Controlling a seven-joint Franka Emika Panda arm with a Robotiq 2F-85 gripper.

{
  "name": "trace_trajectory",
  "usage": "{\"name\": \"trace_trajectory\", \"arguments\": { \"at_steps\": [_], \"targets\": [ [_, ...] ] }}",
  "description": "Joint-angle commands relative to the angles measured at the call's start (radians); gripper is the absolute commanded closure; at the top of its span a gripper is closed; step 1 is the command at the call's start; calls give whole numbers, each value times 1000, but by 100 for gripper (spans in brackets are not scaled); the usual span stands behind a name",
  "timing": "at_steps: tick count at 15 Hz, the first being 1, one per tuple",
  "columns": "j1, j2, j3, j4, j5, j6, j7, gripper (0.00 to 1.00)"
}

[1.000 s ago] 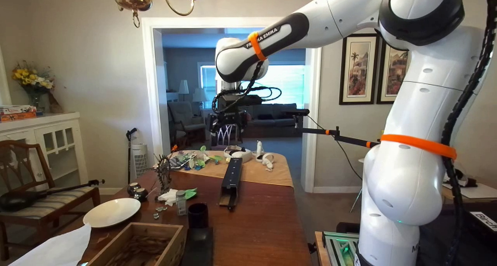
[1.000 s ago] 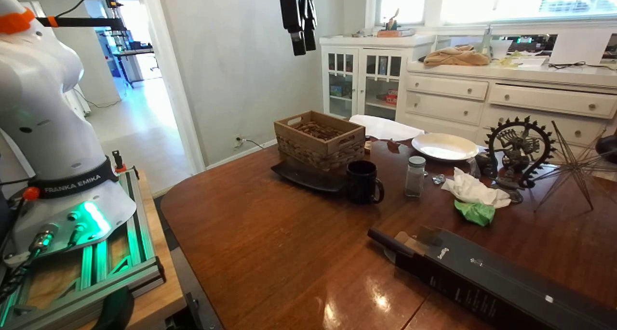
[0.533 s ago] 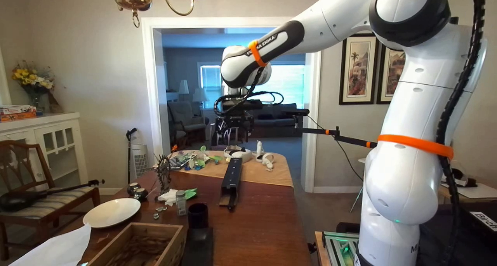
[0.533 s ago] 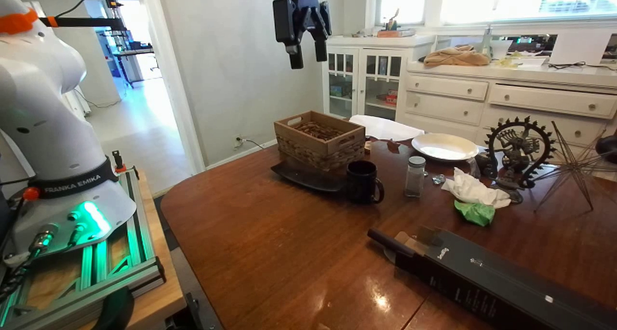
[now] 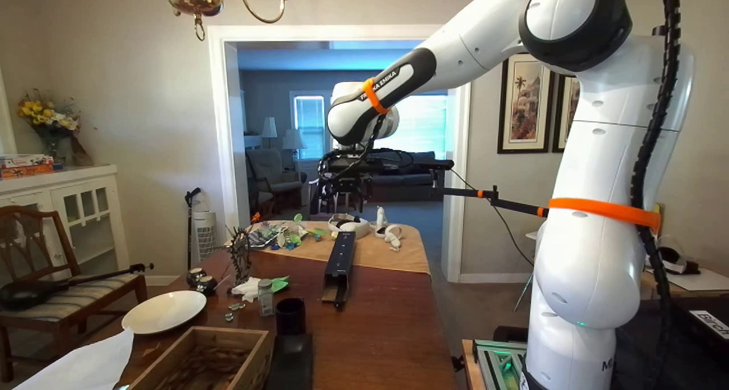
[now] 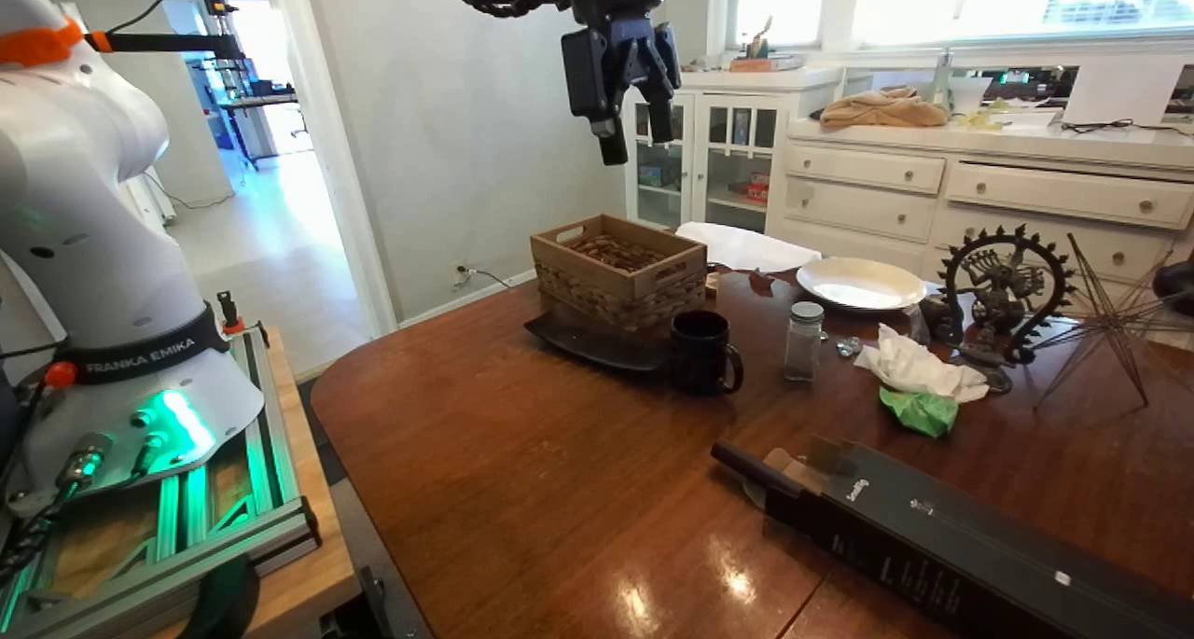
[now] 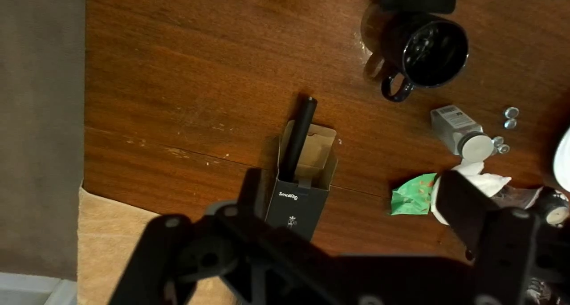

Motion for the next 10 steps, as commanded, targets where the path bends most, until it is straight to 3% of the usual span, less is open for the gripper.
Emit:
{"name": "trace_trajectory", "arguments": {
  "at_steps": [1,3,6,9,10],
  "targets": [
    [5,1,-5,3,0,-2,0,0],
    [5,1,-5,3,0,-2,0,0],
    [-15,76,-13,42,0,92,186,0],
    [-21,134,-34,60,-30,214,307,0],
    [-18,144,-42,79,-17,196,311,0]
  ]
}}
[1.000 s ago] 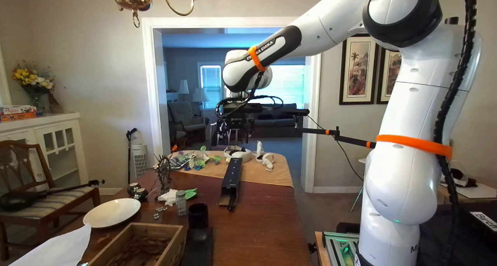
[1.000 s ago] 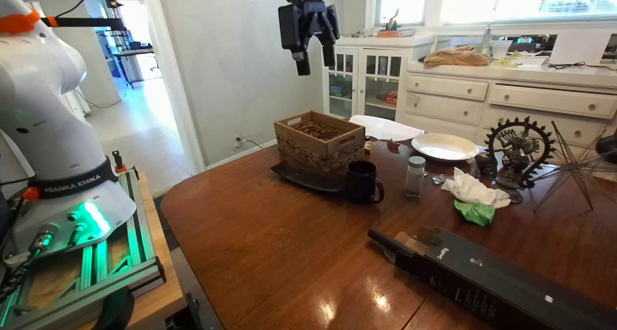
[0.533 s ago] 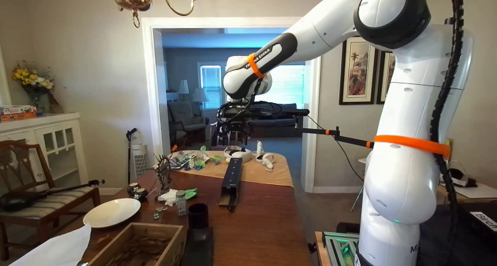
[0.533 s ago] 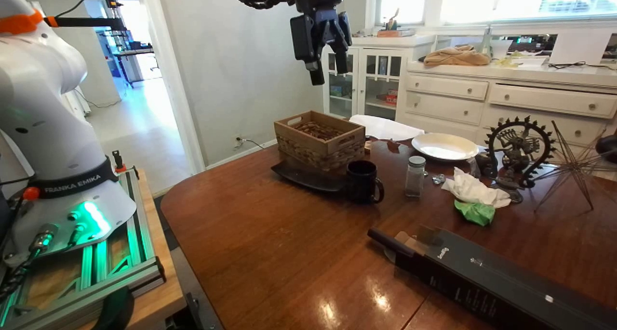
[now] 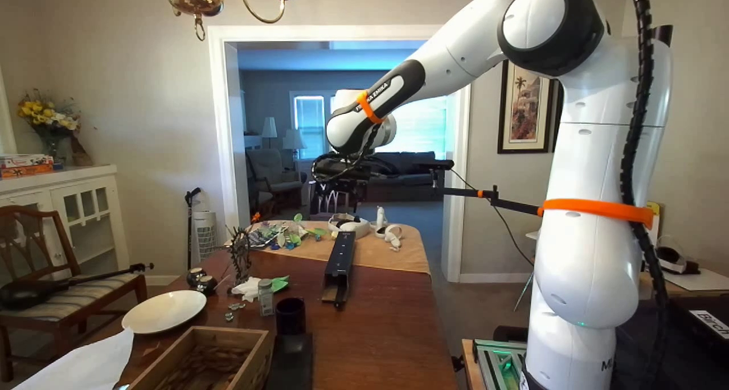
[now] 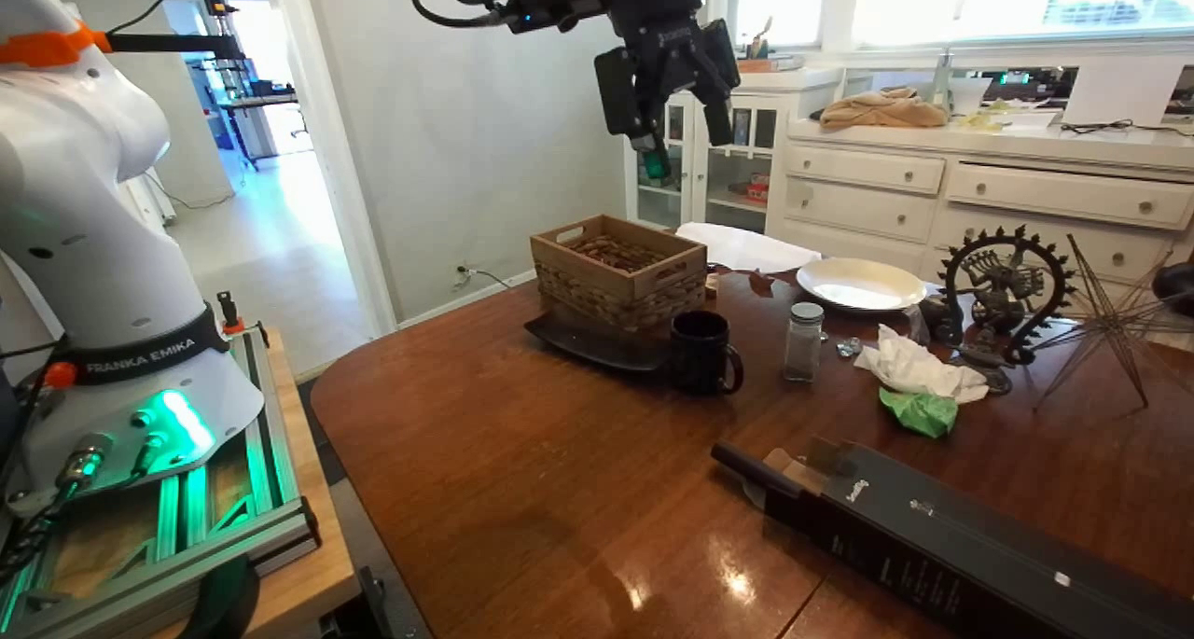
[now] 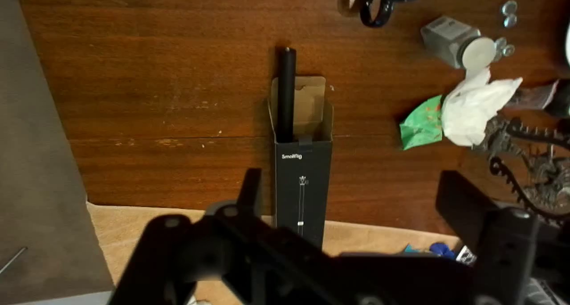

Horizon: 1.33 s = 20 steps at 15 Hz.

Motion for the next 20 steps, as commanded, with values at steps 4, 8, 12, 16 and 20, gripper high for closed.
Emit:
{"name": "trace_trajectory", "arguments": {
  "at_steps": [4,8,12,16,20],
  "targets": [
    [10,106,-42,27,63,200,-65,0],
    [8,141,-43,44,288,108,-366,0],
    [-2,211,-77,113,258,-54,-377,0],
    [-2,263,-99,145,241,-89,-416,0],
    [4,267,-105,126,244,-57,-458,0]
  ]
}}
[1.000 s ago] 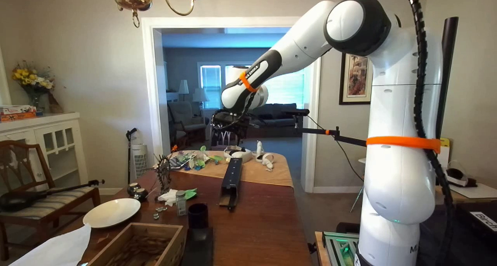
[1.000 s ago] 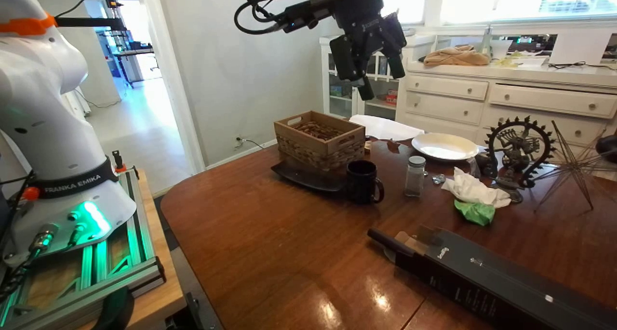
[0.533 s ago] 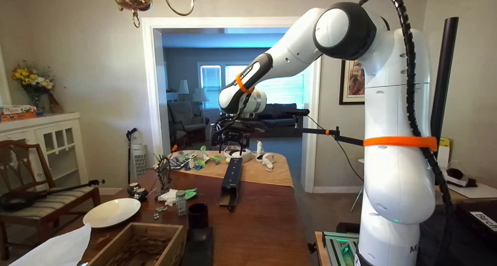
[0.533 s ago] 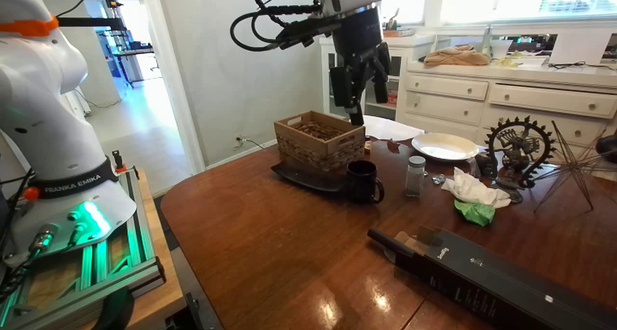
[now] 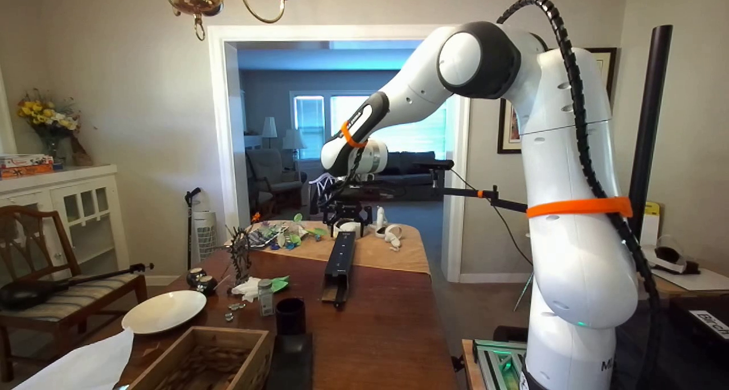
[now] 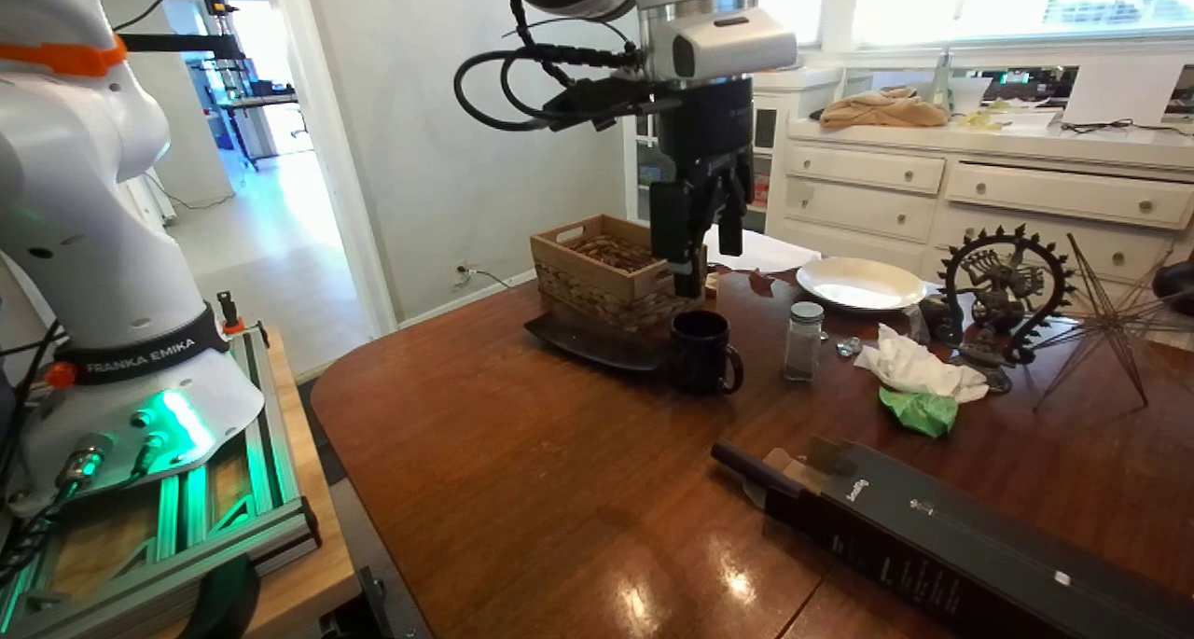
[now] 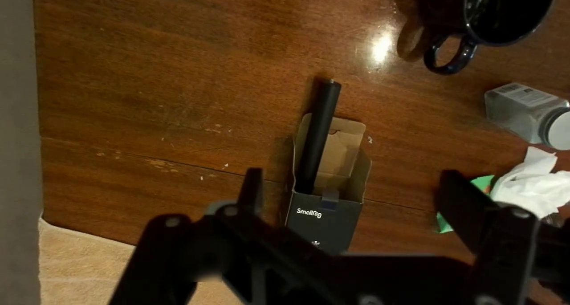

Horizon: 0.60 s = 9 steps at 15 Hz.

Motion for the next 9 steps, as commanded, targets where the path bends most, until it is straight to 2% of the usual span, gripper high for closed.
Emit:
{"name": "trace_trajectory", "arguments": {
  "at_steps": [1,6,7,9],
  "targets": [
    [7,12,-9,6,3,-3,-19,0],
    [6,23,-9,14,3,-2,-34,0],
    [21,57,-23,12,-34,84,58,0],
    [19,95,-29,29,-44,117,78,0]
  ]
}}
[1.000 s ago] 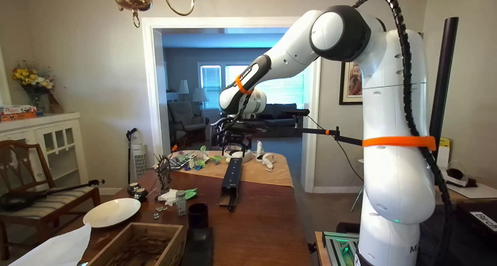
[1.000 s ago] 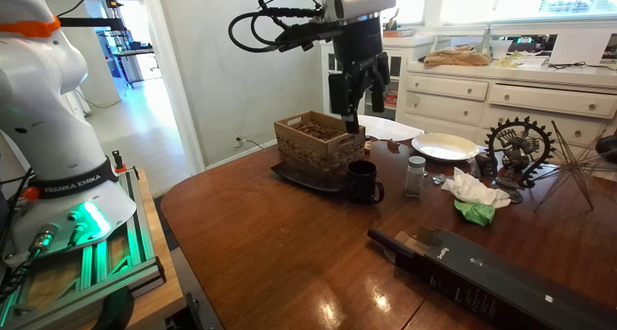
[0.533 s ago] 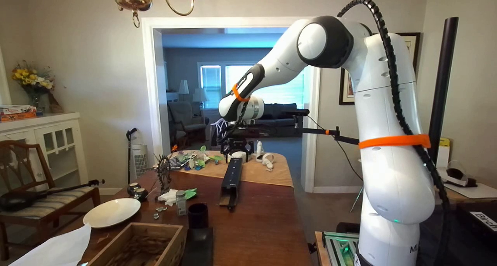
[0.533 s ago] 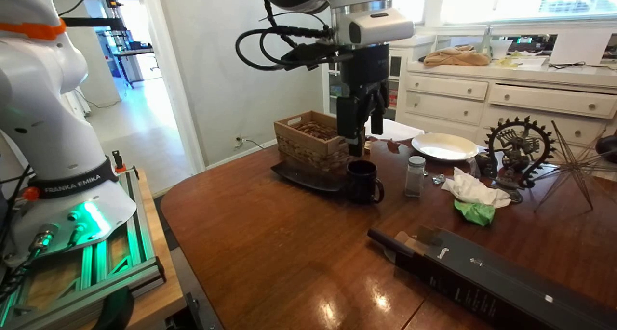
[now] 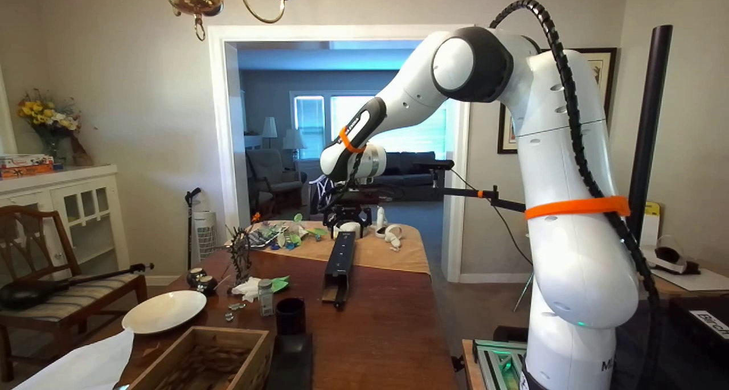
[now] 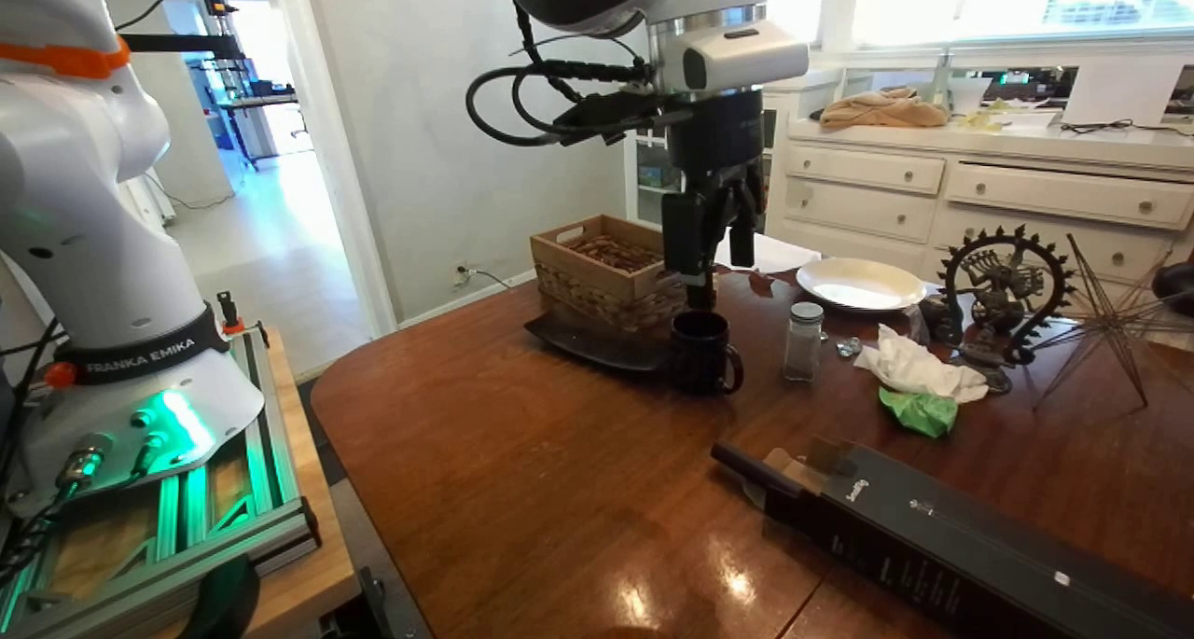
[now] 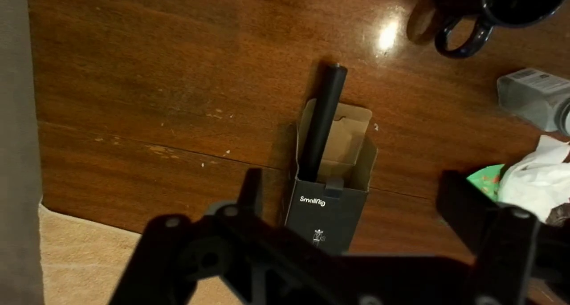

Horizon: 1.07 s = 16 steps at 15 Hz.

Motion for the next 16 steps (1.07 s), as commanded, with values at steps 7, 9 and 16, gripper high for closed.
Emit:
{"name": "trace_trajectory", "arguments": {
  "at_steps": [7,9,16],
  "targets": [
    [-35,195,12,96,86,-7,-51,0],
    [-49,222,21,117,112,-39,-92,0],
    [-73,296,36,125,139,29,-172,0]
  ]
}}
